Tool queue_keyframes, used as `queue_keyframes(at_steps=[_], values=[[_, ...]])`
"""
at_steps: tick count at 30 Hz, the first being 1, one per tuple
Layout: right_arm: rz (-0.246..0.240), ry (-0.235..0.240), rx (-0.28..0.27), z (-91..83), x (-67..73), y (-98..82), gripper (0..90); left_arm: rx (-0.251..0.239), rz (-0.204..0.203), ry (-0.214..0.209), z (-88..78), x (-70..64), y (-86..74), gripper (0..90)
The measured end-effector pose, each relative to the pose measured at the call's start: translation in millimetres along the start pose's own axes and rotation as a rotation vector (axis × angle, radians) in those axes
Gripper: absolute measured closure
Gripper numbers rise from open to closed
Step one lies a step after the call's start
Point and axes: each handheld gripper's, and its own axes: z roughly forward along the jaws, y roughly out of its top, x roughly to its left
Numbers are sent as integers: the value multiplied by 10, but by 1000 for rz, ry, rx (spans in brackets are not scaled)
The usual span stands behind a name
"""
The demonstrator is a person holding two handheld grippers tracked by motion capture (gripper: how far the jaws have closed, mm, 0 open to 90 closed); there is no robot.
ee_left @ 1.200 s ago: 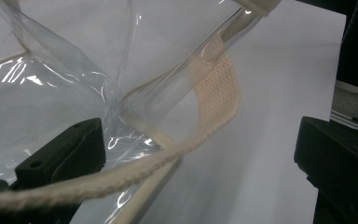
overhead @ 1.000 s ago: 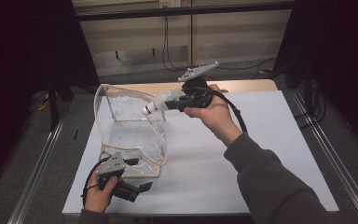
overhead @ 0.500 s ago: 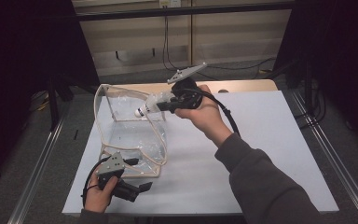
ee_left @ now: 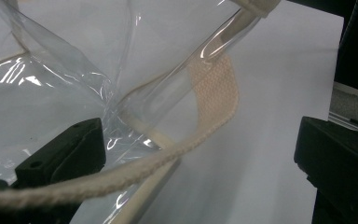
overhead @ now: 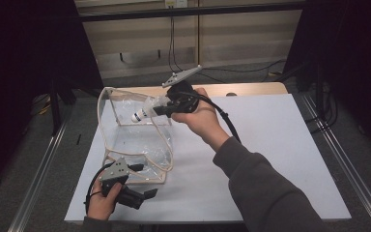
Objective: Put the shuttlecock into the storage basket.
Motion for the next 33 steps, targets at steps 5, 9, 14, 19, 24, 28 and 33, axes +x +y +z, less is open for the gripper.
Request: queue_keyframes(at_steps=[5, 9, 14, 19, 24, 28, 33], values=[[-13, 3, 3, 52, 22, 29, 884, 2, 2, -1, -2, 1, -2, 19], [-13, 5, 7, 99, 29, 43, 884, -1, 1, 0, 0, -2, -4, 20], [-11, 9, 9, 156, 45, 51, 883, -1, 0, -1, -1, -1, -5, 19], [-11, 13, 13, 215, 67, 52, 883, -5, -2, -5, -1, 3, -7, 19], [-16, 20, 16, 270, 93, 61, 883, -10, -8, -3, 4, -5, -8, 19], [-23, 13, 23, 313, 119, 65, 883, -7, -7, -5, 0, -3, -6, 20], [-30, 21, 25, 353, 144, 76, 882, -10, -7, -3, 3, -5, -7, 19]])
